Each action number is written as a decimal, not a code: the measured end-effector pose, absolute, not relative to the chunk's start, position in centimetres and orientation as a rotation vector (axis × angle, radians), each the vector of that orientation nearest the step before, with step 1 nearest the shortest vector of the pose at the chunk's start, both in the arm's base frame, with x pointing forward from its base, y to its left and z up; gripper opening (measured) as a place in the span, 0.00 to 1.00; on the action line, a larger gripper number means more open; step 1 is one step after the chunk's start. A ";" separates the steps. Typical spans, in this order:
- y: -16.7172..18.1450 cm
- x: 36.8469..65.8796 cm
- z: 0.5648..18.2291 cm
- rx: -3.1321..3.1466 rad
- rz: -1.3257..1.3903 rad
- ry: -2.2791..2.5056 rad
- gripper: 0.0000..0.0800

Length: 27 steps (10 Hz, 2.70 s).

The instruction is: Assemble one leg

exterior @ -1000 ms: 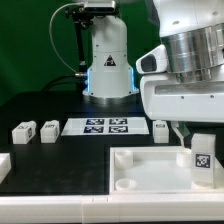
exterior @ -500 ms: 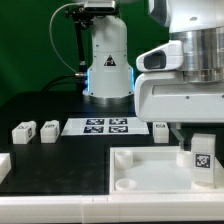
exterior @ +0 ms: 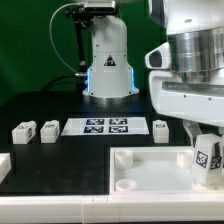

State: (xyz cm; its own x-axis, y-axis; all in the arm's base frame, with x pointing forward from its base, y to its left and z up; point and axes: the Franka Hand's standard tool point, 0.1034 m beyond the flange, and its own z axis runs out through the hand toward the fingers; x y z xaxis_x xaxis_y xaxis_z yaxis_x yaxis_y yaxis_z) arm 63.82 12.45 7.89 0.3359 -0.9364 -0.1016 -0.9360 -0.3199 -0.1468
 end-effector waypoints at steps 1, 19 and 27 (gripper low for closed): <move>12.2 63.9 7.8 -2.226 -0.003 1.889 0.39; 12.5 64.0 7.8 -2.939 -0.171 0.721 0.67; 10.9 63.8 7.4 -2.134 0.043 1.967 0.37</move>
Offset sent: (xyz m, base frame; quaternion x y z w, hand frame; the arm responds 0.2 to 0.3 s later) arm -0.0071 -0.0021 -0.0049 0.0167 0.0191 0.1718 0.9848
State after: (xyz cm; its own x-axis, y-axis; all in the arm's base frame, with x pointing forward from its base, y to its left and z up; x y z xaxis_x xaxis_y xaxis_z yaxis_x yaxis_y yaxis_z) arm 63.77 10.93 7.37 0.0940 -0.9788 -0.1822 -0.9859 -0.0661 -0.1540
